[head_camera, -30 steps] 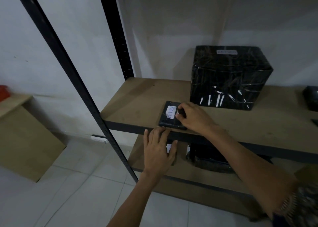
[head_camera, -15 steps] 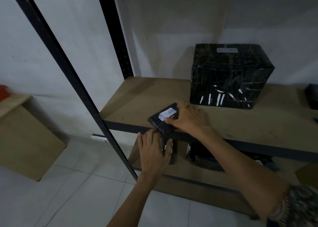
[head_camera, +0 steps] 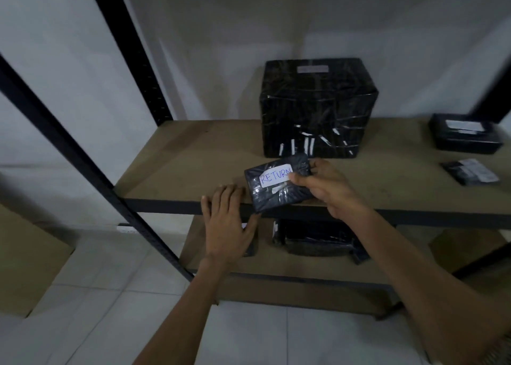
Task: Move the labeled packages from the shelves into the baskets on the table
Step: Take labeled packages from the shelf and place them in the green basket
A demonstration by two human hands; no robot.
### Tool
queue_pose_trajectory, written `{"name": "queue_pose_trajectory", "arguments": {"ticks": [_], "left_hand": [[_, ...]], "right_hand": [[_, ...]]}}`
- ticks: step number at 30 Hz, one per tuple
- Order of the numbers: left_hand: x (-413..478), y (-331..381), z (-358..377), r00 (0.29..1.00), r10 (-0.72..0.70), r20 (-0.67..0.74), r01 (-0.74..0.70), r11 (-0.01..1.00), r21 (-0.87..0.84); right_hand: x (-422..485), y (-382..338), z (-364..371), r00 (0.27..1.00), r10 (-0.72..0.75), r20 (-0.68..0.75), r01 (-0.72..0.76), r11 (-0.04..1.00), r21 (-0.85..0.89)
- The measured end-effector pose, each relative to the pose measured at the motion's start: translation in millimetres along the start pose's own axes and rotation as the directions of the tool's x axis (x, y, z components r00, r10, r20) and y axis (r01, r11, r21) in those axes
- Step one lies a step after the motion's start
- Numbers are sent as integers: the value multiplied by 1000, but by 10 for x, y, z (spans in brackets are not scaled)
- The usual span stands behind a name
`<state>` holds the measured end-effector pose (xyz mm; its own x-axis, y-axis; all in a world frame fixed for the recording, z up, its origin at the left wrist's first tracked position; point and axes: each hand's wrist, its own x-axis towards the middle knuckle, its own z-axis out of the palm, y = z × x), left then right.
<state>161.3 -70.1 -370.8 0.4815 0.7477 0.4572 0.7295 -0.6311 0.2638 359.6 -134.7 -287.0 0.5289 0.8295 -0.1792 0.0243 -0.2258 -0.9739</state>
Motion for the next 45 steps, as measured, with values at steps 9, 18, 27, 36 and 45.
{"name": "queue_pose_trajectory", "arguments": {"ticks": [9,18,27,36,45], "left_hand": [[-180,432,-187,993,-63,103,69,996,-57],[-951,1365,-459,958,20,286,87,929,-359],[-1756,2019,-528,915,236,328,-55,877,-478],[-2470,3207,-519,833,281,477,41,827,-560],[-2850,4917,-99,807,359,469,9,786,-618]], "right_hand": [[-682,186,-808,1000,13,-16,-10,981,194],[-1680,466,-1499,995,-9,-99,43,939,342],[-2995,972,-1860,969,-10,-249,110,913,393],[-4109,1480,-2722,914,74,-398,122,888,444],[-4871,1958,-4318,845,175,-506,126,853,506]]}}
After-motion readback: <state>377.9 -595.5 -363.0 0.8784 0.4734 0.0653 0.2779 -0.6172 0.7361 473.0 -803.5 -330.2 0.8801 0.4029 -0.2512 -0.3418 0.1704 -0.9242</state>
